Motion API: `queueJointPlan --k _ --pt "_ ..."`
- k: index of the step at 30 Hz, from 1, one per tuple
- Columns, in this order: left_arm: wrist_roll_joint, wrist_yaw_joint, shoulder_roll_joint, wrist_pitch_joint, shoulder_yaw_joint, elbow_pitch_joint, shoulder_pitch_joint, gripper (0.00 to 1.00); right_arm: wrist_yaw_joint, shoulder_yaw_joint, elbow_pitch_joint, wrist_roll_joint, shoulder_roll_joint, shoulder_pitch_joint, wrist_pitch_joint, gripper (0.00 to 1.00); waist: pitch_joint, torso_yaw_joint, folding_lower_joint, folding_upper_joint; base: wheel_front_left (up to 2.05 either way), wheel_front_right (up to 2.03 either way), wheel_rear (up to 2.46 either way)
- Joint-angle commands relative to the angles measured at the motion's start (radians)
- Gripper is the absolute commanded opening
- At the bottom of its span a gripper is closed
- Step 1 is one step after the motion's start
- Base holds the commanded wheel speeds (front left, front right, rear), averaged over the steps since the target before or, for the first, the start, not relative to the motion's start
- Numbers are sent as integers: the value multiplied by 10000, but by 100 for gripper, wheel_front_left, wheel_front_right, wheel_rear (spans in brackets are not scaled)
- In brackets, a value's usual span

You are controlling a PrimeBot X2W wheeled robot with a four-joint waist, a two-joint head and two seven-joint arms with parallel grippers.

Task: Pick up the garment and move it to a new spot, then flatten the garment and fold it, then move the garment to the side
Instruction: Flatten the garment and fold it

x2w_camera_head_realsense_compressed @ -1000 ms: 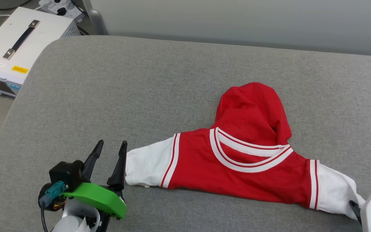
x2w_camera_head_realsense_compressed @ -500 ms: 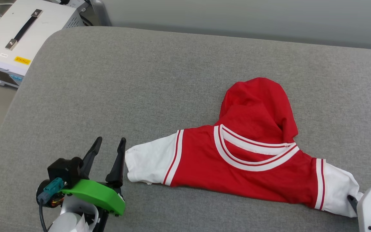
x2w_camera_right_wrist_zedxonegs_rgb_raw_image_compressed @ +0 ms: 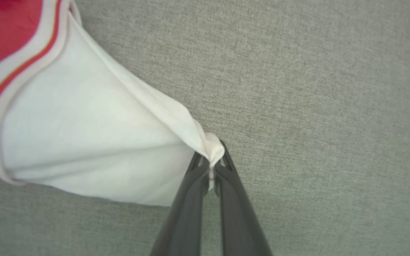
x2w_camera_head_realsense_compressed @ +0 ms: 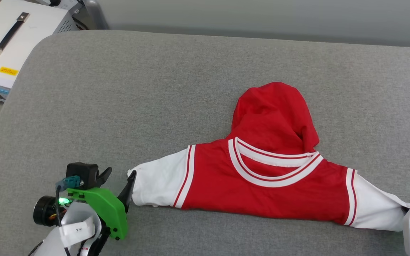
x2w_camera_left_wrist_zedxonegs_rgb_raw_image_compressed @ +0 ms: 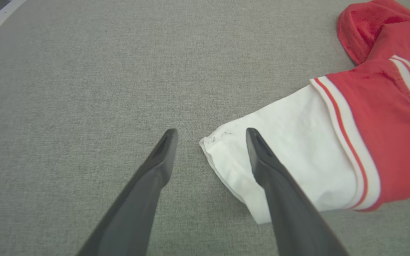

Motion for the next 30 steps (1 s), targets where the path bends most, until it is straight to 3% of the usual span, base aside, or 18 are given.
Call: queueJointPlan --k 1,11,16,19,20,25,30 --pt "43 -69 125 398 -143 176 -344 100 -9 3 -118 -50 -25 -150 50 0 124 -164 0 0 0 0 0" --pt "452 137 272 2605 -881 1540 -1587 100 -9 174 -565 -131 68 -269 160 0 596 -548 0 0 0 0 0" --pt "571 187 262 2881 -1057 2008 -1844 100 -9 227 -634 -127 63 -261 175 0 719 -653 0 0 0 0 0" --pt "454 -33 248 3270 -1259 2306 -1792 100 -9 254 -671 -111 49 -247 194 0 759 -698 0 0 0 0 0" --pt "263 -365 191 3986 -1679 2495 -1630 0 -9 278 -714 -105 16 -279 238 0 744 -707 0 0 0 0 0" --pt "180 -372 82 3870 -1731 2469 -1603 0 -9 303 -723 -96 -50 -341 205 0 576 -627 0 0 0 0 0" --pt "278 -161 178 2953 -1463 2070 -1612 0 -9 278 -750 -70 -241 -477 -13 0 148 -532 0 0 0 0 0"
